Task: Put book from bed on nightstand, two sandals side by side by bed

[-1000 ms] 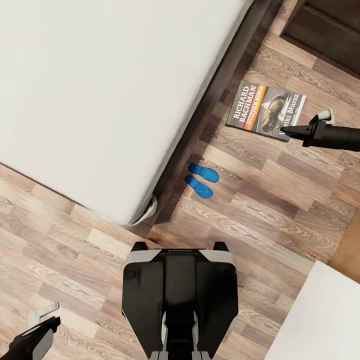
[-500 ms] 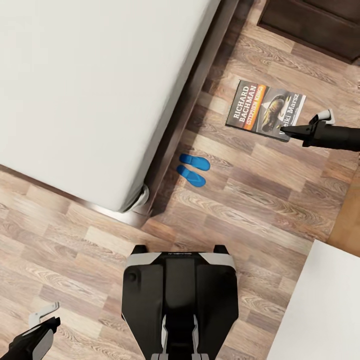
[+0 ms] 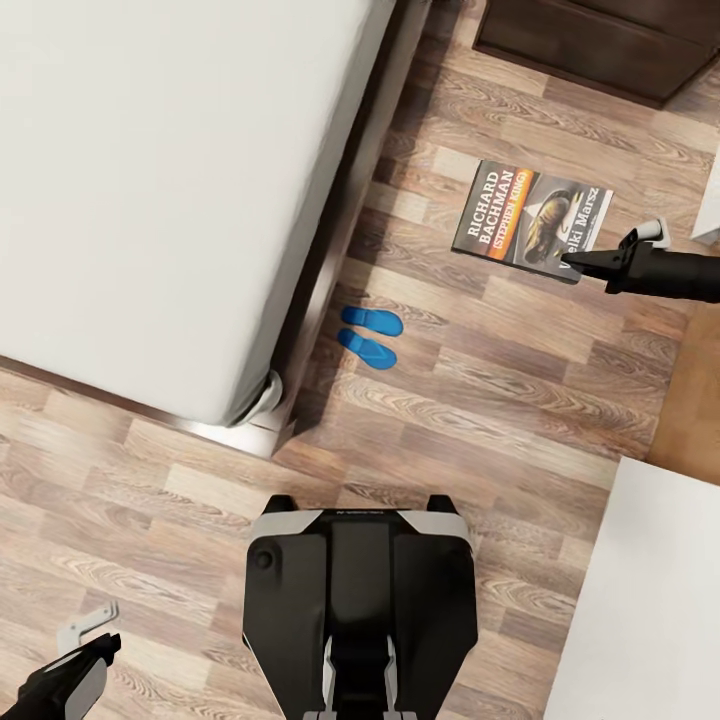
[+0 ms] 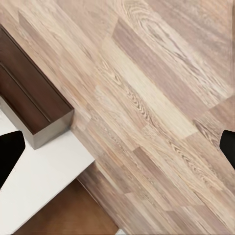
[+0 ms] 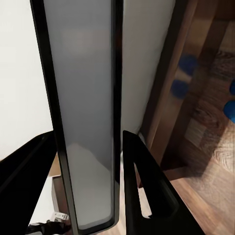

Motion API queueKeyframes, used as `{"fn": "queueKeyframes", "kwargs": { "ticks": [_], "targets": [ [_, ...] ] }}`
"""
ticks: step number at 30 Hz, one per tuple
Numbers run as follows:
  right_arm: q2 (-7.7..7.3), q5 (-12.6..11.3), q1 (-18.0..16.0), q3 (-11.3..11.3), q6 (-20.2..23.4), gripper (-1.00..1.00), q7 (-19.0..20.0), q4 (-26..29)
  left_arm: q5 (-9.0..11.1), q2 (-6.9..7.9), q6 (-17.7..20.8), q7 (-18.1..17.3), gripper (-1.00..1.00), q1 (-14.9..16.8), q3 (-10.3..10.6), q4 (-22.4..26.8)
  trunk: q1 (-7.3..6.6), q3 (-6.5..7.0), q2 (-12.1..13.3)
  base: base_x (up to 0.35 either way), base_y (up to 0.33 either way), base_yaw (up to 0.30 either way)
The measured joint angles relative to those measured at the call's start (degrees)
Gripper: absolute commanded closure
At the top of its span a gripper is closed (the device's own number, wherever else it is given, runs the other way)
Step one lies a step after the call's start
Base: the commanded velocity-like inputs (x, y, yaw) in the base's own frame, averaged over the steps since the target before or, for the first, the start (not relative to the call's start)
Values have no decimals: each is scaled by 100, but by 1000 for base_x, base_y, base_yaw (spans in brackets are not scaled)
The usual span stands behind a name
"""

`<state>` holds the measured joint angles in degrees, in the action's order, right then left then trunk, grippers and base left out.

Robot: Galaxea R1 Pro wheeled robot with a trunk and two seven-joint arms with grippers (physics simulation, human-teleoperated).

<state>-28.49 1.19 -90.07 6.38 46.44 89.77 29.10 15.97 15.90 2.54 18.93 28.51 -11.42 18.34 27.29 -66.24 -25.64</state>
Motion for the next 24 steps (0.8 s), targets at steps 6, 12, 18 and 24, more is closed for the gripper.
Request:
{"fn": "queueKeyframes", "kwargs": {
  "ticks": [6,12,18,24],
  "targets": [
    [0,-7,1,4,-1,100,1,1,0,0,-2,-3,-100,0,0,-2,0,39,0,-5,0,-138],
    [5,-8,2,5,-2,100,1,1,0,0,-3,-4,-100,0,0,-2,0,82,0,-1,0,-149],
    [7,-6,2,-3,-1,100,1,-4,-6,0,-4,-4,-100,0,0,-8,0,129,0,0,0,-164],
    [8,-3,2,-26,-1,100,0,-7,-8,0,-7,-4,-100,0,4,-10,0,176,0,0,0,-169]
  ]
}}
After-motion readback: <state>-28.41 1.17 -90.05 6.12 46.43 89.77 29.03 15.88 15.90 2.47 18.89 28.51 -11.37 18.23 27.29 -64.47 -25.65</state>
